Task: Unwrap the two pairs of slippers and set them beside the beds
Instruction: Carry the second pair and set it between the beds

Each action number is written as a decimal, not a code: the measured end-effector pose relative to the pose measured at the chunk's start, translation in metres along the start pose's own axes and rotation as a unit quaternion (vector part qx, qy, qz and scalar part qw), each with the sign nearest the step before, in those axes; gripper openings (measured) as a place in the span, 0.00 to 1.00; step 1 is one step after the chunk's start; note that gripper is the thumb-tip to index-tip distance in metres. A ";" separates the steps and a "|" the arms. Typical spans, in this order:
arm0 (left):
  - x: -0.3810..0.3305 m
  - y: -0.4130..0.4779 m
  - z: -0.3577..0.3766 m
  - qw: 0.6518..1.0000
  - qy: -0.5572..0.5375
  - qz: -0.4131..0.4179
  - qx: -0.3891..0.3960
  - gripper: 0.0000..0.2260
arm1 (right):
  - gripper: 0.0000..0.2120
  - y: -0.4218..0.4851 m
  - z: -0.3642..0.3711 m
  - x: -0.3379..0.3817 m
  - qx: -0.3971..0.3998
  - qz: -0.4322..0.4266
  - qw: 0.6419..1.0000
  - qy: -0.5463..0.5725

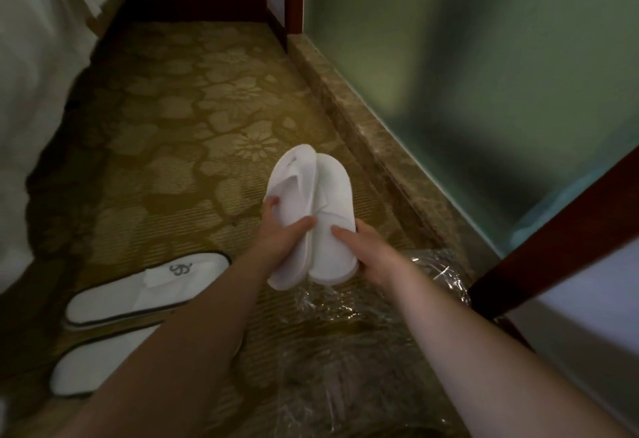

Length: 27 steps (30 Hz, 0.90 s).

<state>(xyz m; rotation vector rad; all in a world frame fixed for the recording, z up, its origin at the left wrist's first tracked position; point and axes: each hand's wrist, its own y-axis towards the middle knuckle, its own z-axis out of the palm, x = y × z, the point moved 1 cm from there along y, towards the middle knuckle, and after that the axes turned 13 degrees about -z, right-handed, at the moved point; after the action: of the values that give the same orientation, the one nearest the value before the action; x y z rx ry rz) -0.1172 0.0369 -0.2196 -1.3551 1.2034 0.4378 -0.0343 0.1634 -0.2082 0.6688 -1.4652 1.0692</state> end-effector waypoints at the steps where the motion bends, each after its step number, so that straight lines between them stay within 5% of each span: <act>1: 0.004 0.001 -0.003 0.999 0.020 0.010 -0.028 0.40 | 0.15 0.002 0.002 -0.002 -0.003 -0.004 1.000 -0.009; 5: 0.018 -0.006 -0.012 0.989 0.090 0.006 -0.118 0.42 | 0.14 0.000 0.007 -0.013 -0.035 -0.035 0.999 -0.017; 11: 0.031 -0.050 -0.037 0.980 -0.021 -0.101 -0.168 0.36 | 0.10 -0.039 0.019 -0.020 -0.014 0.001 0.998 -0.068; 19: -0.009 -0.140 -0.113 0.963 -0.029 -0.231 -0.135 0.27 | 0.15 -0.102 0.065 0.051 -0.015 0.068 0.990 -0.123; 24: -0.019 -0.210 -0.156 0.947 -0.023 -0.297 -0.125 0.24 | 0.09 -0.153 0.088 0.092 0.023 0.096 0.980 -0.172; 27: -0.022 -0.253 -0.176 0.940 -0.047 -0.314 -0.125 0.19 | 0.18 -0.183 0.098 0.107 0.048 0.130 0.968 -0.208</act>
<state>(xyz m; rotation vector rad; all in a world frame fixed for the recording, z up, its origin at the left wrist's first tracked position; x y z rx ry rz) 0.0142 -0.1743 -0.0362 -1.8237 0.5933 0.1936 0.0603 0.0159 -0.0540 0.8207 -1.9131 1.2583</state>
